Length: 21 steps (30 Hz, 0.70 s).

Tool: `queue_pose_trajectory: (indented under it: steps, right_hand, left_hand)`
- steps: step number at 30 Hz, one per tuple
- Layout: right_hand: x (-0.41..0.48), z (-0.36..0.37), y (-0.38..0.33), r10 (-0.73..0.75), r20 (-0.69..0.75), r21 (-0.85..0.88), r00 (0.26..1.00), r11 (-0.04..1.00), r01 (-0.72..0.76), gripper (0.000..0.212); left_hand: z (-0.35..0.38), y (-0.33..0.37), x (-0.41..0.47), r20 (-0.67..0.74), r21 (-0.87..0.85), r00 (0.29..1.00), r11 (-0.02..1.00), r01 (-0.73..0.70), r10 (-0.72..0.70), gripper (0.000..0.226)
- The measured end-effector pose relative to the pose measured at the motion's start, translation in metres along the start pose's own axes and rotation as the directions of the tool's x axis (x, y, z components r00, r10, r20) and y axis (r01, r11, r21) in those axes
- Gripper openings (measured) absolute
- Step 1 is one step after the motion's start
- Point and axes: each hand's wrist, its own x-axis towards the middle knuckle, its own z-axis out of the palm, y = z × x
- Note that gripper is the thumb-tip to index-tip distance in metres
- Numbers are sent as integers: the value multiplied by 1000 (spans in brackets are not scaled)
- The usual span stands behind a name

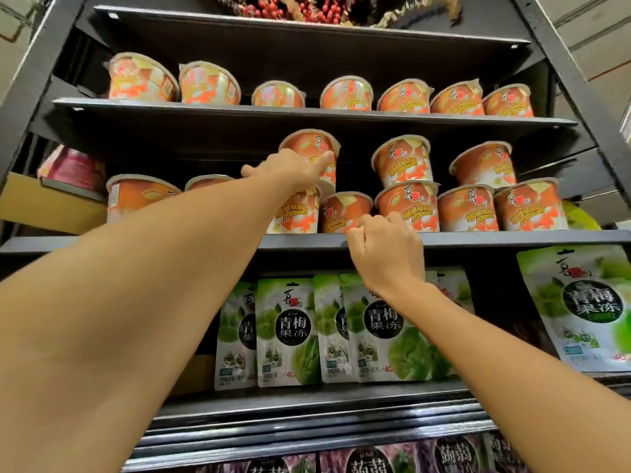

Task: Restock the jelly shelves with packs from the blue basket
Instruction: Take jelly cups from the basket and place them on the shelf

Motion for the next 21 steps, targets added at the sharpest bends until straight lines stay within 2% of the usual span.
queue_pose_trajectory:
  steps: [2,4,6,9,10,12,16,21]
  right_hand:
    - [0,1,1,-8,-5,-18,1000,1000,8,32]
    - [-1,1,1,-15,-22,-28,1000,1000,14,33]
    - [-2,2,2,-15,-29,-36,999,999,14,32]
    - [-2,3,2,-14,-25,-35,1000,999,14,32]
    - [-2,3,2,-14,-23,-33,1000,999,14,32]
    - [-1,3,2,-11,-17,-29,1000,1000,11,32]
    - [-2,1,-1,8,20,-18,1000,1000,-8,31]
    - [-1,-3,0,10,80,-28,997,1000,-7,32]
  left_hand:
    - [-5,2,-1,18,220,999,974,-53,50,102]
    - [-10,3,-1,45,322,997,943,-81,70,108]
    - [-12,3,2,94,295,995,954,-50,23,115]
    - [-13,5,7,306,99,950,994,34,-63,112]
    - [-12,5,10,315,37,947,998,60,-69,110]
    - [-10,3,14,232,9,971,999,49,-50,110]
    - [-5,-5,6,22,237,997,968,-76,72,105]
    - [-6,-7,-22,-289,205,947,975,-84,143,81]
